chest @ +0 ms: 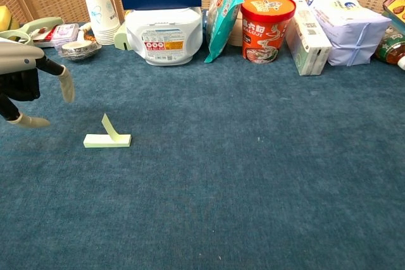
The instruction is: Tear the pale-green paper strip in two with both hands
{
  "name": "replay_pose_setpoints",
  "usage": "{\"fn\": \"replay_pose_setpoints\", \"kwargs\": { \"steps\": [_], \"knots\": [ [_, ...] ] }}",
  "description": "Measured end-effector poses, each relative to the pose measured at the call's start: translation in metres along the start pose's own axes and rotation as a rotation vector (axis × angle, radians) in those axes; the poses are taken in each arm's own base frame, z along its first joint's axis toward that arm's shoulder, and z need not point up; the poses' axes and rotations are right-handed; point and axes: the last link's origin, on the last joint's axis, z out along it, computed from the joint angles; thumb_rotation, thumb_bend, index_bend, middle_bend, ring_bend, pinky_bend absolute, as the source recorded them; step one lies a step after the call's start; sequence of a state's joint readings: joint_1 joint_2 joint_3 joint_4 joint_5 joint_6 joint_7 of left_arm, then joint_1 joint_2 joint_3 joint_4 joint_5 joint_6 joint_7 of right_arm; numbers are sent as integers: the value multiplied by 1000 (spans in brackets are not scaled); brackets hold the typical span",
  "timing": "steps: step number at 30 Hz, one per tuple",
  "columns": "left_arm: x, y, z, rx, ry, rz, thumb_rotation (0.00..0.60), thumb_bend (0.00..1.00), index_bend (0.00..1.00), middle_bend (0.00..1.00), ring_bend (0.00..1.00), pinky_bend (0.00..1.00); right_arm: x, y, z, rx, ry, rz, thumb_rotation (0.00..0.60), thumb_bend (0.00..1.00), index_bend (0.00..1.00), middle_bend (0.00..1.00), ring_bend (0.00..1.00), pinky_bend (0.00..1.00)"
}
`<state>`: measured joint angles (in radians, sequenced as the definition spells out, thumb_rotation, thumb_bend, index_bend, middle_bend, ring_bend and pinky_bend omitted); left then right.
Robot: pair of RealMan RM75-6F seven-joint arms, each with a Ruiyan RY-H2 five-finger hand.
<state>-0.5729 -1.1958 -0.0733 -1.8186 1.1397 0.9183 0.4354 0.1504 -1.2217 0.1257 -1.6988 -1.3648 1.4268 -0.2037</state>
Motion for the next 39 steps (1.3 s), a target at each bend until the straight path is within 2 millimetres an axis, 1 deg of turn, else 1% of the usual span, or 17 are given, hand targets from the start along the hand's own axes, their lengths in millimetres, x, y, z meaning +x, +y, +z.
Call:
{"fn": "replay_pose_setpoints", "kwargs": {
  "steps": [5,16,28,39],
  "knots": [
    [-11,0,7,11,-28,-5,600,240,389,1000,1000,1000,-1,1,0,-4,-2,0,519,427,0,193,63,0],
    [-27,12,20,15,-52,-19,600,245,410,1000,1000,1000,0,6,-3,-18,0,4,521,427,0,194,64,0],
    [-32,25,29,15,-44,-21,600,245,412,1000,1000,1000,1,10,-6,-26,3,9,520,428,0,197,65,0],
    [-33,36,33,6,-36,-24,600,245,418,1000,1000,1000,1,14,-8,-32,6,16,518,427,0,197,65,0]
  ]
}}
